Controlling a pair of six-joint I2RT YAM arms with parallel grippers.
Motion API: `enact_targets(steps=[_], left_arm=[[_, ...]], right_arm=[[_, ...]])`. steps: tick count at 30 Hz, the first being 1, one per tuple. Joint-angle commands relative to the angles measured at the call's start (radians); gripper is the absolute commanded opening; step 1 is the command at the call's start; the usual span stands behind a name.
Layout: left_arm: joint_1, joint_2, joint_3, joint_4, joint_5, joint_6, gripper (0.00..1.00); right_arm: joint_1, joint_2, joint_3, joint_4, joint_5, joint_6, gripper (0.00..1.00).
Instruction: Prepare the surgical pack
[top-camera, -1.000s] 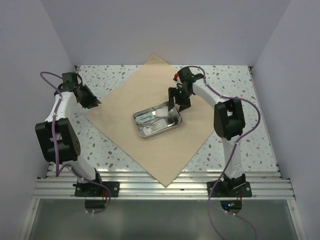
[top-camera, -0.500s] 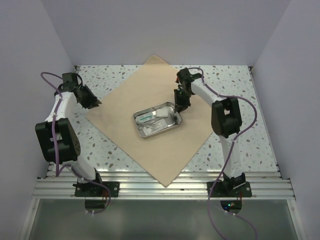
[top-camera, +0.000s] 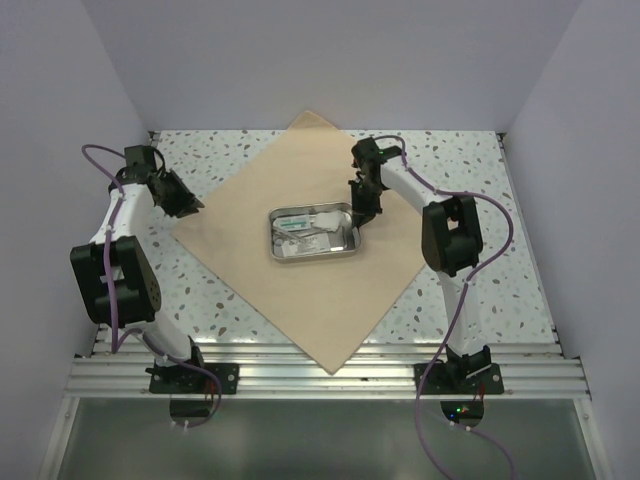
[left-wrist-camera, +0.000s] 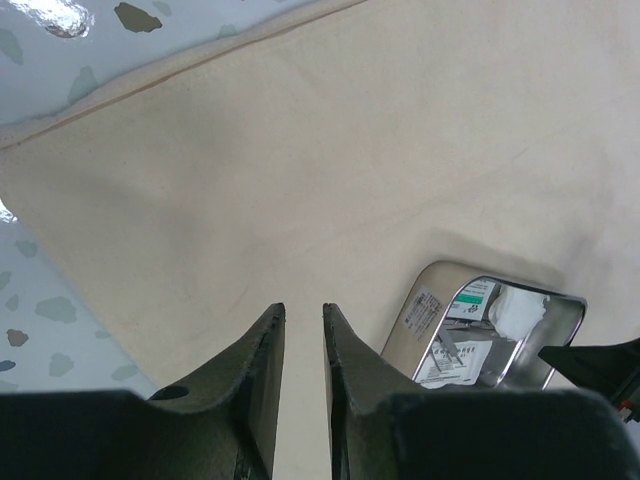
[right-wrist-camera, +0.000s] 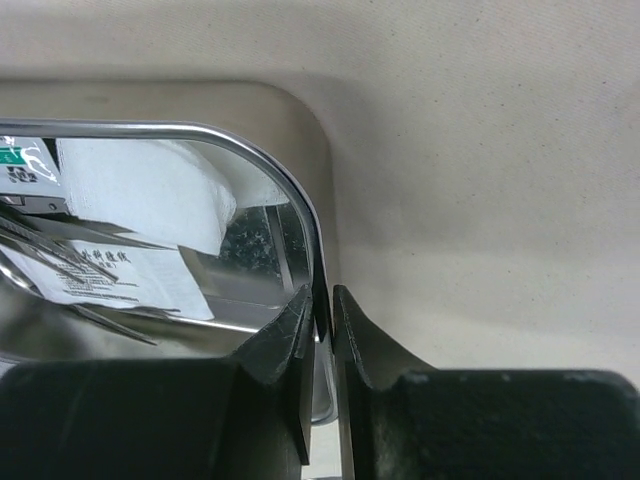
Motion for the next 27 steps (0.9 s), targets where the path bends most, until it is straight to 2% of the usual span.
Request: enact_targets(steps=[1,4,13,27], left_arm=[[0.000,0.000,0.037,0.021,0.025,0.001,0.25],[0.001,0.006,0.034,0.021,0.031,0.000,0.25],[0.001,0.004,0.018,0.034,0.028,-0.009,0.25],[0.001,0.010,-0.013,0.066,0.039,-0.031,0.25]], right_arm=[[-0.010,-0.013,0.045,-0.057,0.089,-0.034,0.08],[-0.018,-0.018,0.047,-0.060,0.096,-0.078,0.08],[-0.028,0.010,0.088,-0.063,0.044,-0.235,0.00],[-0.031,-0.032,-0.015,-0.046,-0.013,-0.217,0.00]])
